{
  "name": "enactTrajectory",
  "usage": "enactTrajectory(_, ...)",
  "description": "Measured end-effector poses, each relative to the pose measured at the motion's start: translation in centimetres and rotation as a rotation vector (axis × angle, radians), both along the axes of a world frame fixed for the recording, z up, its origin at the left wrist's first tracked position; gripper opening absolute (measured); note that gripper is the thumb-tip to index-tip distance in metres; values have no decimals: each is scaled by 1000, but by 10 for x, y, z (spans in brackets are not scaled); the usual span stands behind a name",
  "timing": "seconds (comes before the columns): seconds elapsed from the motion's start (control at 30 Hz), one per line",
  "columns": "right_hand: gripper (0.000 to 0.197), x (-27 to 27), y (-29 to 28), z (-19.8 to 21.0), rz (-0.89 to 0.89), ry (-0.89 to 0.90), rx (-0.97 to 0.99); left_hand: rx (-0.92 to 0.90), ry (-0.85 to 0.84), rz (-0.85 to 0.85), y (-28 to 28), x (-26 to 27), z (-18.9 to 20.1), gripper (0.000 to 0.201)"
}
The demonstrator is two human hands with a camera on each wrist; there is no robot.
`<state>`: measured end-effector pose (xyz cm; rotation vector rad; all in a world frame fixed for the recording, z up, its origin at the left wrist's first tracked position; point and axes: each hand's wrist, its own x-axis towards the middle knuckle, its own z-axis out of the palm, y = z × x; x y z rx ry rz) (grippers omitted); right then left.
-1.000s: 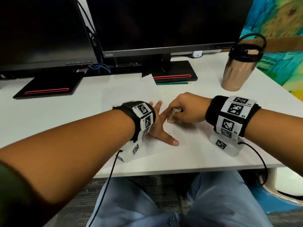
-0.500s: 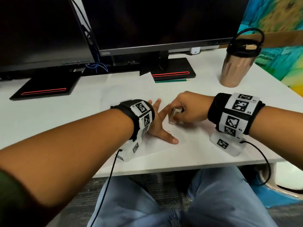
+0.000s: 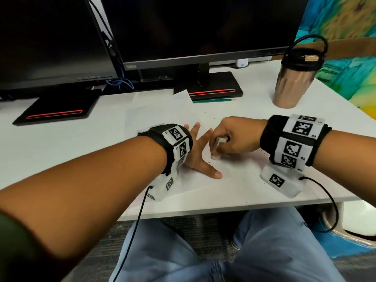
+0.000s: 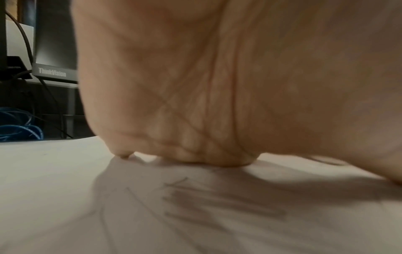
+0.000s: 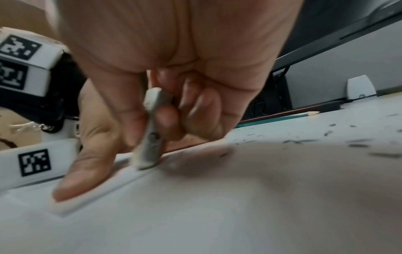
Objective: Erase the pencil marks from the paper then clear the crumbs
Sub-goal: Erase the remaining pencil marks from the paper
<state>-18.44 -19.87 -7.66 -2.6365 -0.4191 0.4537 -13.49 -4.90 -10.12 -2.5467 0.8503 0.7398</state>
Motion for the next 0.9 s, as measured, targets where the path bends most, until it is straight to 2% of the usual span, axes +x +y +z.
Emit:
enactTrajectory(0.17, 7, 0, 4, 7, 100, 156, -69, 13, -1, 1, -1, -2, 3, 132)
enactTrajectory(0.27, 7, 4, 3, 7, 27, 57, -66, 15, -4, -9, -2, -3, 4, 131)
enactTrajectory(0.4, 8, 2, 4, 10, 101, 191, -106, 15, -4, -12, -1, -2, 5, 131)
enactTrajectory(0.53, 6, 6, 3, 7, 13, 63, -66, 29, 2, -13, -3, -2, 4, 132)
enactTrajectory(0.67, 13, 0, 8, 9, 115, 208, -95, 27, 13, -11, -1, -4, 6, 133)
enactTrajectory(0.73, 6, 7, 7, 6, 54, 81, -131, 12, 21, -7, -1, -4, 6, 133)
enactTrajectory(0.8, 10, 15, 3, 8, -20, -82, -152, -11, 44, -5, 2, -3, 4, 135)
enactTrajectory(0.9, 12, 21, -1, 19, -23, -122, -113, -87, 77, 16, 9, 0, 2, 139)
